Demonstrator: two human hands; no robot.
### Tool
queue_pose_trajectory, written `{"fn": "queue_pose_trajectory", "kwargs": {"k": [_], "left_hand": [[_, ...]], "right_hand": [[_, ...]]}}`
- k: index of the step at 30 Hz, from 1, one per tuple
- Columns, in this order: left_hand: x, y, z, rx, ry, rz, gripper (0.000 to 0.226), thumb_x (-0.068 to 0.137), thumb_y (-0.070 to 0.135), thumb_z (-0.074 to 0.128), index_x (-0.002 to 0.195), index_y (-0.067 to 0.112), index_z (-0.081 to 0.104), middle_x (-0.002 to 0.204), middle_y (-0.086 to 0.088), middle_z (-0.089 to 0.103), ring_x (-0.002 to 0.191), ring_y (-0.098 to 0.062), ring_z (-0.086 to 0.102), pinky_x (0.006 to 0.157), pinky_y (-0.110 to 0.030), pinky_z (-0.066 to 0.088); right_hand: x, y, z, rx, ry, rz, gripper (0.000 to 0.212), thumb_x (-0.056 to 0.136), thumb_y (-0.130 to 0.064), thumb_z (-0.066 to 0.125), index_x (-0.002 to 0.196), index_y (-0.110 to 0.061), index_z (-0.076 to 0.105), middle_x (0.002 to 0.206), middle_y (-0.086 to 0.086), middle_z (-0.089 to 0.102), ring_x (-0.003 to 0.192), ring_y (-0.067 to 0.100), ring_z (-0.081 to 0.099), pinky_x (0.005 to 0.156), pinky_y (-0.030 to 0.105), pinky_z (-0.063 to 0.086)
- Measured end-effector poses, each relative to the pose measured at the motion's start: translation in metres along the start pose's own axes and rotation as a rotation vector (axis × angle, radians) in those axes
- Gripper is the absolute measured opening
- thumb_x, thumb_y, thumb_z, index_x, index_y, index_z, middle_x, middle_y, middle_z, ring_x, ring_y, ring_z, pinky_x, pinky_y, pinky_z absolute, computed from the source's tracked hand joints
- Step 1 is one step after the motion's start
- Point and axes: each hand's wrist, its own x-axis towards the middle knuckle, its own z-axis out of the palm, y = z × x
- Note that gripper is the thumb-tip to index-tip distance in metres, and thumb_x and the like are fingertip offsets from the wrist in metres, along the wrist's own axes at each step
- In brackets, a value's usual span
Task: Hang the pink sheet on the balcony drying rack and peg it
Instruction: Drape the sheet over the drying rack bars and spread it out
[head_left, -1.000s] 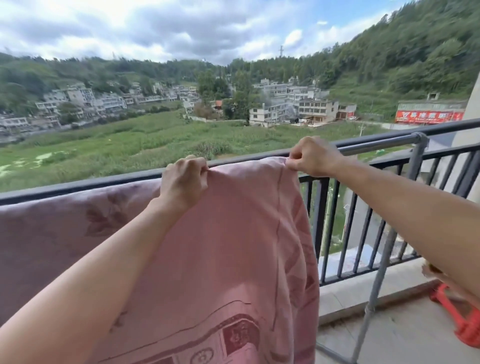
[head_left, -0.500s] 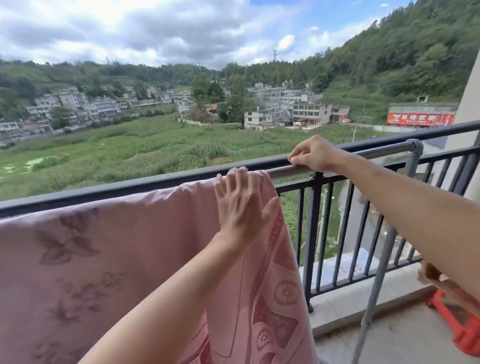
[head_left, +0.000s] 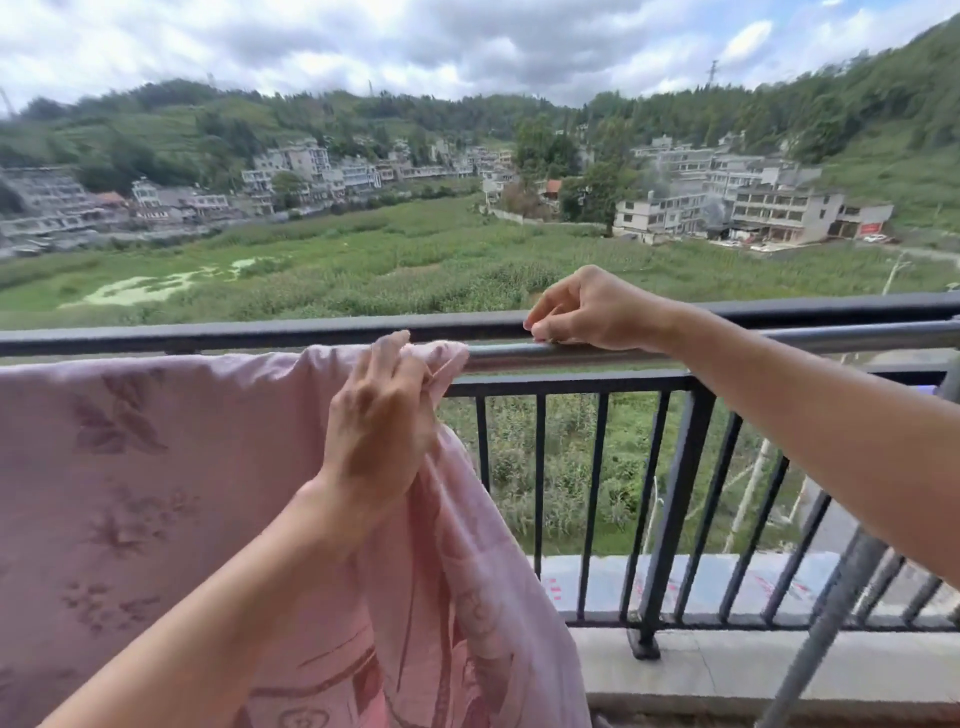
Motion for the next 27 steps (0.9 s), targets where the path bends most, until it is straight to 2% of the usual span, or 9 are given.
{"fn": "queue_pose_trajectory", "kwargs": {"k": [2,5,8,10,16,18,20,23,27], "left_hand": [[0.009,-0.002,-0.025,-0.068,0.011,-0.155,0.017,0.090,0.019,0.050,0.094,0.007,0.061,0.088,-0.009,0.067,0.081,-0.028,0.061,0.068,-0.030,0.041],[0.040,-0.015,-0.056,-0.435,0.000,-0.541,0.013,0.090,0.004,0.051,0.092,0.015,0.055,0.079,-0.008,0.064,0.068,-0.025,0.060,0.061,-0.036,0.048],[0.063,-0.032,-0.093,-0.786,0.064,-0.807,0.017,0.093,-0.004,0.049,0.088,0.010,0.055,0.074,-0.009,0.063,0.065,-0.020,0.062,0.059,-0.033,0.055],[0.064,-0.046,-0.110,-0.818,0.108,-0.879,0.019,0.094,-0.006,0.049,0.083,0.009,0.055,0.068,-0.006,0.063,0.060,-0.016,0.063,0.062,-0.032,0.054],[0.045,-0.084,-0.123,-0.487,0.044,-0.926,0.021,0.092,-0.002,0.054,0.085,0.017,0.050,0.067,-0.008,0.072,0.050,-0.012,0.064,0.046,-0.024,0.051],[0.045,-0.103,-0.127,-0.408,0.056,-0.931,0.015,0.086,0.013,0.065,0.088,0.021,0.052,0.092,-0.020,0.072,0.066,-0.022,0.064,0.061,-0.037,0.055],[0.052,-0.119,-0.132,-0.306,0.095,-0.858,0.024,0.081,0.022,0.074,0.094,0.020,0.053,0.090,-0.014,0.068,0.072,-0.023,0.061,0.069,-0.040,0.054],[0.055,-0.134,-0.126,-0.138,0.073,-0.717,0.022,0.085,0.021,0.072,0.095,0.018,0.053,0.073,-0.007,0.064,0.066,-0.023,0.060,0.065,-0.036,0.048],[0.027,-0.156,-0.099,0.004,-0.124,-0.663,0.010,0.085,0.020,0.069,0.079,0.020,0.061,0.076,-0.002,0.068,0.081,-0.026,0.065,0.069,-0.030,0.047]], "right_hand": [[0.014,-0.016,0.014,0.046,-0.107,-0.098,0.020,0.089,-0.020,0.068,0.109,-0.017,0.071,0.102,-0.002,0.072,0.091,0.008,0.066,0.080,0.023,0.049],[0.038,-0.053,0.049,0.116,-0.282,-0.204,0.036,0.087,-0.021,0.071,0.122,-0.022,0.063,0.113,-0.001,0.070,0.101,0.011,0.066,0.090,0.029,0.053],[0.058,-0.085,0.080,0.179,-0.244,-0.270,0.017,0.090,-0.017,0.066,0.105,-0.017,0.072,0.100,0.005,0.073,0.086,0.019,0.068,0.084,0.037,0.057],[0.065,-0.096,0.085,0.333,-0.205,-0.247,0.011,0.092,-0.020,0.066,0.095,-0.013,0.073,0.090,0.010,0.071,0.079,0.017,0.062,0.077,0.037,0.054],[0.077,-0.125,0.062,0.568,-0.180,-0.175,0.016,0.092,-0.023,0.065,0.088,-0.008,0.068,0.075,0.004,0.067,0.066,0.017,0.062,0.068,0.033,0.055],[0.084,-0.139,0.046,0.562,-0.090,-0.183,0.023,0.084,-0.025,0.074,0.096,-0.006,0.071,0.072,0.002,0.067,0.060,0.012,0.060,0.057,0.024,0.056],[0.095,-0.145,0.035,0.560,0.024,-0.193,0.029,0.080,-0.023,0.078,0.103,-0.006,0.071,0.080,0.002,0.068,0.066,0.012,0.061,0.056,0.020,0.055],[0.110,-0.138,0.050,0.294,0.091,-0.131,0.026,0.079,-0.026,0.080,0.097,-0.010,0.073,0.084,-0.001,0.068,0.079,0.014,0.065,0.064,0.022,0.055],[0.098,-0.128,0.093,-0.008,-0.026,-0.156,0.015,0.083,-0.021,0.076,0.097,-0.016,0.074,0.099,-0.001,0.071,0.096,0.018,0.066,0.082,0.030,0.053]]}}
